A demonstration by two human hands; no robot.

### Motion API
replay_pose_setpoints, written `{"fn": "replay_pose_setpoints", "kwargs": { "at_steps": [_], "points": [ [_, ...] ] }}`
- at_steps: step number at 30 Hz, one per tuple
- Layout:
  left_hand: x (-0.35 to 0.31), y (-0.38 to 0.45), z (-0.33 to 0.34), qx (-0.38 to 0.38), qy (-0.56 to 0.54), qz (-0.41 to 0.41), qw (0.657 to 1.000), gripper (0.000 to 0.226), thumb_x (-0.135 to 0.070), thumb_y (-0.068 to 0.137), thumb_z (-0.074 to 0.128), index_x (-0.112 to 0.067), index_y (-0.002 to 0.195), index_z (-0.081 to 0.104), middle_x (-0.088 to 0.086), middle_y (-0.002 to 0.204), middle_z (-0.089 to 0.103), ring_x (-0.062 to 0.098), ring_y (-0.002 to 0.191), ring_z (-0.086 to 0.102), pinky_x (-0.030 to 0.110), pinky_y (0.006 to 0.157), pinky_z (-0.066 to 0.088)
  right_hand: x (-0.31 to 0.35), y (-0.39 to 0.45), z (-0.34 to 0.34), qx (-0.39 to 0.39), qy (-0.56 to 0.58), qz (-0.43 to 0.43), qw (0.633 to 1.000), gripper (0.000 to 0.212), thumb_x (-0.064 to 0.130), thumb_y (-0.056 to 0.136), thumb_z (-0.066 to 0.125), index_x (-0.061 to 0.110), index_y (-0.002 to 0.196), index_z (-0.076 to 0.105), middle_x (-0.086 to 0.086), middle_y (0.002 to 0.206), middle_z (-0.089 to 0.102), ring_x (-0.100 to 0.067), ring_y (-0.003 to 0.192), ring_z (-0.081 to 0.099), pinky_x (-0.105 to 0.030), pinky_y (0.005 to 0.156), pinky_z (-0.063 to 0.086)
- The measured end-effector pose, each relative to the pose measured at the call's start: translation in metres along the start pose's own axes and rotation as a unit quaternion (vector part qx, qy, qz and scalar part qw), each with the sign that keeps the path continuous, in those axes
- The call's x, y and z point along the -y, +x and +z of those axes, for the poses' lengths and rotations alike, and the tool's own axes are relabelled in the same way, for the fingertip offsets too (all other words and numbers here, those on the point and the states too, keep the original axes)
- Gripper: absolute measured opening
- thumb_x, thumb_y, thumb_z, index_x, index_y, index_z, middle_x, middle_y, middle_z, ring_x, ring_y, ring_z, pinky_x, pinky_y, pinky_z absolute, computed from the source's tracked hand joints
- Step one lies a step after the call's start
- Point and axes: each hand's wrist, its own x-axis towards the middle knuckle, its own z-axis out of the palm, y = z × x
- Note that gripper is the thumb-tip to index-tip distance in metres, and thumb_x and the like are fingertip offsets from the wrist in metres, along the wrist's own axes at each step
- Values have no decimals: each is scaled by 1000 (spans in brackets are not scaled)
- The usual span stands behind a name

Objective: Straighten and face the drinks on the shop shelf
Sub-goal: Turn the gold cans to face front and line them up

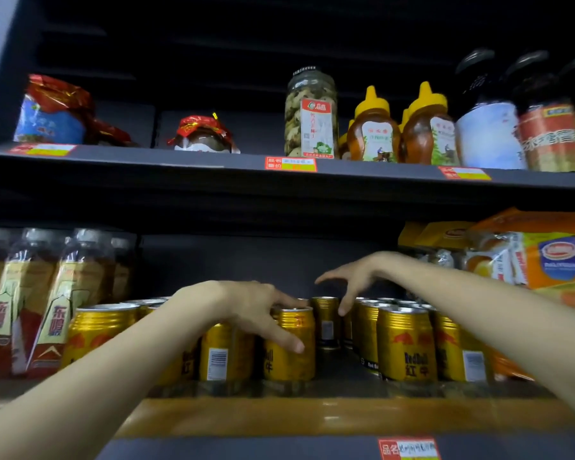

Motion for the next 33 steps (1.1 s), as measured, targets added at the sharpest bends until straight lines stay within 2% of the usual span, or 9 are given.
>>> {"fn": "replay_pose_setpoints", "kwargs": {
  "at_steps": [4, 8, 12, 16, 19, 24, 27, 30, 33],
  "points": [
    [-2, 1, -2, -3, -11, 1, 1000, 73, -55, 81, 59, -43, 143, 22, -6, 139, 45, 17, 126, 43, 35, 106, 36, 1, 40, 1, 47, -35, 17, 998, 94, 40, 81, 71, 36, 151, 8, -1, 160, 4, -28, 146, 7, -45, 115, 20],
    [1, 1, 3, -14, -23, 2, 1000, 72, -54, 81, 60, -44, 142, 23, -6, 138, 45, 17, 125, 43, 37, 107, 36, 6, 48, 6, 11, -27, -23, 999, 73, 30, 82, 72, 31, 142, 32, -3, 152, 26, -24, 134, 31, -34, 99, 37],
    [0, 0, 3, -18, -36, 5, 999, 72, -54, 80, 60, -45, 142, 23, -8, 137, 45, 16, 124, 43, 36, 107, 36, 4, 22, 1, -13, 24, -82, 996, 56, 28, 80, 74, 32, 126, 44, 0, 143, 31, -16, 114, 39, -28, 88, 39],
    [-2, -1, 4, -7, -54, 5, 999, 72, -52, 81, 61, -45, 142, 23, -7, 136, 46, 17, 124, 44, 40, 108, 35, 3, -28, 4, -97, 78, -153, 980, 53, 21, 75, 78, 30, 113, 42, 4, 119, 42, -10, 95, 43, -21, 70, 38],
    [-4, -5, 6, -17, -67, 1, 998, 73, -51, 80, 62, -42, 142, 25, -4, 134, 49, 16, 121, 47, 38, 106, 37, 0, -72, 10, -189, 114, -164, 962, 55, 27, 72, 81, 33, 112, 43, 1, 117, 47, -19, 104, 47, -32, 82, 44],
    [-11, -23, 26, -218, 2, 23, 976, 78, -52, 78, 64, -30, 144, 28, -5, 142, 44, 13, 128, 43, 29, 104, 37, 4, -149, 27, -279, 233, -163, 917, 53, 39, 70, 80, 50, 105, 43, 0, 116, 45, -19, 107, 51, -32, 84, 53],
    [-21, -46, 49, -328, -139, 101, 929, 81, -54, 73, 66, -34, 142, 29, -11, 143, 41, 7, 132, 37, 27, 109, 31, 12, -191, 42, -275, 402, -182, 854, 53, 19, 71, 78, 37, 110, 47, -5, 113, 49, -23, 101, 61, -28, 76, 57],
    [-33, -60, 63, -315, -296, 182, 883, 80, -65, 62, 70, -37, 131, 41, -19, 126, 55, -2, 117, 51, 32, 105, 41, 24, -216, 53, -219, 531, -221, 788, 61, 8, 66, 81, 34, 111, 49, -16, 121, 50, -28, 102, 65, -31, 76, 56],
    [-39, -66, 71, -305, -379, 204, 849, 78, -59, 54, 73, -30, 122, 48, -10, 112, 64, 5, 101, 63, 37, 92, 51, 41, -228, 61, -204, 577, -242, 753, 60, 14, 61, 82, 40, 108, 56, -10, 119, 54, -23, 104, 65, -31, 76, 55]
  ]
}}
